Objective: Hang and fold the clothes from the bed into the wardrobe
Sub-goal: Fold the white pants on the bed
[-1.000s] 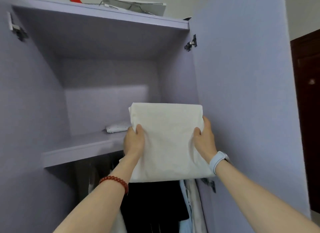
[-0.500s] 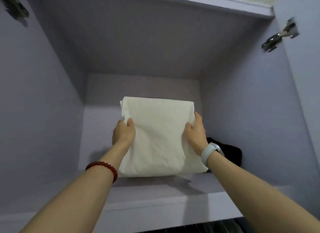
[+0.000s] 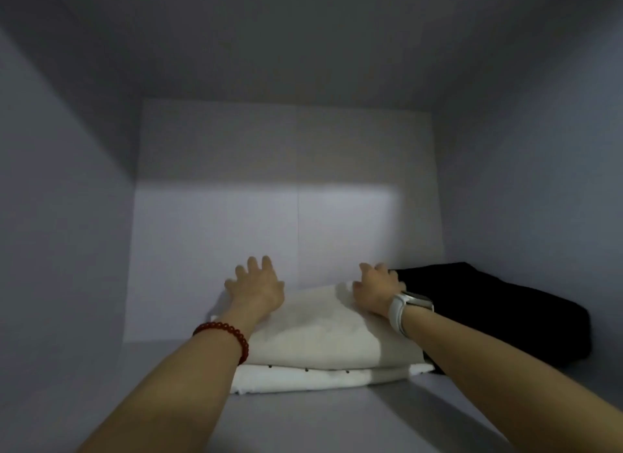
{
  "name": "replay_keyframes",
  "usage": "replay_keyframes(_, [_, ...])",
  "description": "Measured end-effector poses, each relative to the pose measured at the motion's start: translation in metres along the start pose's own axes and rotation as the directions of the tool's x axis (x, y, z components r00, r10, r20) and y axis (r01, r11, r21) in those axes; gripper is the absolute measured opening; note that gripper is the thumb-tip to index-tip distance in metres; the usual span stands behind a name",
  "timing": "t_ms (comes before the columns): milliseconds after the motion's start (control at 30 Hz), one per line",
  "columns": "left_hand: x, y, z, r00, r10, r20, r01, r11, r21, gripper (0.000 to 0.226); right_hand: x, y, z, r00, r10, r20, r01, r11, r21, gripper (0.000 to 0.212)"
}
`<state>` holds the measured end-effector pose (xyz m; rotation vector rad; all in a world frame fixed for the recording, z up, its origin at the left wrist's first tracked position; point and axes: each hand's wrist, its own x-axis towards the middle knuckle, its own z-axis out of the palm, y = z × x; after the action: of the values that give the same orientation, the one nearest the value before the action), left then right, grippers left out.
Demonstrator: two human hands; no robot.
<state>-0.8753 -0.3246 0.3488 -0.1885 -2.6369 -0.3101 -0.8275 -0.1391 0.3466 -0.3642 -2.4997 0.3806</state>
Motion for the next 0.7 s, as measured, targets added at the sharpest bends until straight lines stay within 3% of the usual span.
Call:
replay_keyframes(67, [0.000, 0.009, 0.005, 0.981, 0.188, -0.046, -0.185, 0.981, 0.053, 0.057, 0.000, -0.011, 0.005, 0.981, -0.188, -0.044, 0.182, 0.976, -0.120, 0.046])
replay_keyframes(100, [0.000, 0.011, 0.011, 0.970, 0.243, 0.004, -0.243, 0.968, 0.065, 0.055, 0.000, -0.014, 0.011, 0.974, -0.224, 0.026, 0.226, 0.964, -0.138, 0.049])
replay_keyframes(200, [-0.008, 0.009, 0.049, 0.937, 0.212, 0.279, -0.238, 0.969, 0.061, 0.053, -0.006, -0.001, 0.054, 0.931, -0.197, 0.308, 0.254, 0.955, -0.156, 0.054])
replay_keyframes(267, [-0.014, 0.009, 0.062, 0.904, 0.174, 0.391, -0.225, 0.970, 0.088, 0.055, -0.012, 0.013, 0.073, 0.901, -0.185, 0.392, 0.252, 0.959, -0.128, 0.056])
replay_keyframes(367, [-0.019, 0.009, 0.057, 0.880, 0.135, 0.455, -0.227, 0.962, 0.154, 0.057, -0.015, 0.015, 0.077, 0.879, -0.158, 0.449, 0.233, 0.966, -0.116, 0.057])
replay_keyframes(567, [-0.040, 0.011, 0.010, 0.940, 0.127, 0.316, -0.216, 0.941, 0.262, 0.058, -0.038, -0.001, 0.026, 0.879, -0.310, 0.362, 0.369, 0.924, -0.105, 0.050])
replay_keyframes(700, [-0.074, 0.015, -0.035, 0.978, 0.123, 0.169, -0.156, 0.968, 0.199, 0.059, -0.065, 0.003, -0.016, 0.912, -0.376, 0.164, 0.343, 0.918, 0.197, 0.042])
